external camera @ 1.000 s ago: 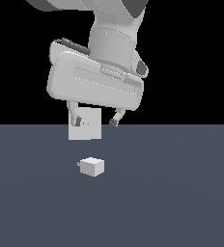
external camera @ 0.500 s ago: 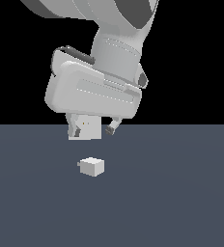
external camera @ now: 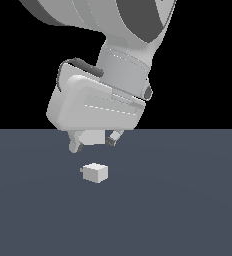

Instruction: Plug the charger into the wall socket.

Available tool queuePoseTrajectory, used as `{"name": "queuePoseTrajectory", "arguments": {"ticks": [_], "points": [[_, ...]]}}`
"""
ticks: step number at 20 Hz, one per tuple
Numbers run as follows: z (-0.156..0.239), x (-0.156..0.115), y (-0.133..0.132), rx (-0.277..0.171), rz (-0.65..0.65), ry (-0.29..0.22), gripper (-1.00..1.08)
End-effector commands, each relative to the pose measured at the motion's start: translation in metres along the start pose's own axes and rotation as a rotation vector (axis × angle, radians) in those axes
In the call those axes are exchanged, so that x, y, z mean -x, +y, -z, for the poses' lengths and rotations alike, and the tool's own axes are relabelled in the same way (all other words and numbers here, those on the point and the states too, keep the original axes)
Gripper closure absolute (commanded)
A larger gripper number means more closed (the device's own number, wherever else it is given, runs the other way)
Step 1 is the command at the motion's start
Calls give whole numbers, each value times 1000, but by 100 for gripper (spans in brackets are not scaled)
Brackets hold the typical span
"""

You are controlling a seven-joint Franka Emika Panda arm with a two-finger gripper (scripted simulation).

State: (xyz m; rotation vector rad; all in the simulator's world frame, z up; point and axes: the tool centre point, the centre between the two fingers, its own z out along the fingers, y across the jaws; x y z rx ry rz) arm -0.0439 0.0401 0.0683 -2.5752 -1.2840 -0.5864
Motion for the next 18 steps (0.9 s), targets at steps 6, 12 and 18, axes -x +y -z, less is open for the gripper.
{"name": "queuePoseTrajectory", "arguments": {"ticks": [6, 12, 18], "points": [[-5, 3, -2, -11, 37, 15, -92], [-8, 5, -2, -10, 33, 14, -92], [-28, 15, -3, -11, 35, 12, -92]]}}
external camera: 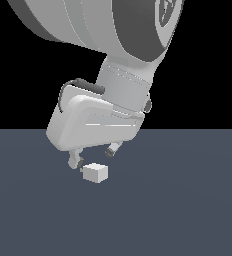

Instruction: Plug the charger into the wall socket.

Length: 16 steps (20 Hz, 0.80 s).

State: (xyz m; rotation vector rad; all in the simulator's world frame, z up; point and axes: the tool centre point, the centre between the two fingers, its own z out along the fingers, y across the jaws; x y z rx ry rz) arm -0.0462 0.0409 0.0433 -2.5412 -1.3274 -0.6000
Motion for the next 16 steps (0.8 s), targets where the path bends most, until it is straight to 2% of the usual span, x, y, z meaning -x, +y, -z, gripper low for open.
{"name": "queuePoseTrajectory", "arguments": {"ticks": [1, 10, 11, 16], "points": [[-11, 5, -1, -1, 1, -1, -92], [-29, 14, 0, -1, 2, -1, -92], [-29, 14, 0, -1, 2, -1, 108], [-29, 14, 0, -1, 2, -1, 108]]}}
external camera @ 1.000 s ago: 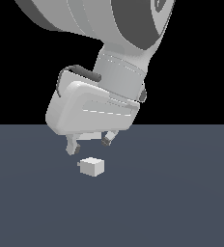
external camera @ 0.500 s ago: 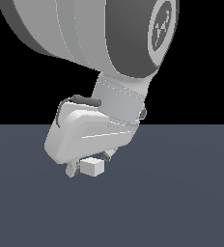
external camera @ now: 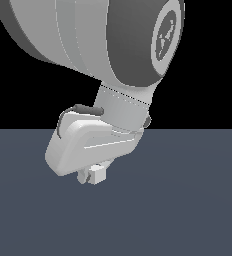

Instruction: Plug the charger into the wall socket.

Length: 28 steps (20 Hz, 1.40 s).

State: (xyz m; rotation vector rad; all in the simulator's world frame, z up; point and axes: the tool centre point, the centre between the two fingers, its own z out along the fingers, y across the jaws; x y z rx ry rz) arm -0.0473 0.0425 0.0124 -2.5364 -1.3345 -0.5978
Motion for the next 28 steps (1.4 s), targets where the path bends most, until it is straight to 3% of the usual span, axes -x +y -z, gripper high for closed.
{"name": "queuePoseTrajectory", "arguments": {"ticks": [1, 14, 28], "points": [[-1, 1, 1, 2, -3, 0, 108], [5, -9, 3, 30, -58, 2, 108], [31, -52, 19, 165, -328, 10, 108]]}}
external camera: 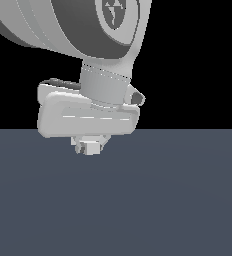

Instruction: Plug the charger into the wall socket.

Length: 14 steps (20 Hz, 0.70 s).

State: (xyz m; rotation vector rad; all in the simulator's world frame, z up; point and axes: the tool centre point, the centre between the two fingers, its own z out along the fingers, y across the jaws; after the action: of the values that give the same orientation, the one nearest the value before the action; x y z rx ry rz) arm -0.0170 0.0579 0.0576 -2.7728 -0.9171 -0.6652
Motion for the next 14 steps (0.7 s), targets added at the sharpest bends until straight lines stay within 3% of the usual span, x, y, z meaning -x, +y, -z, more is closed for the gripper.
{"name": "queuePoseTrajectory", "arguments": {"ticks": [1, 14], "points": [[5, -9, 2, 27, -54, 2, 108], [22, -40, 15, 127, -251, 0, 108]]}}
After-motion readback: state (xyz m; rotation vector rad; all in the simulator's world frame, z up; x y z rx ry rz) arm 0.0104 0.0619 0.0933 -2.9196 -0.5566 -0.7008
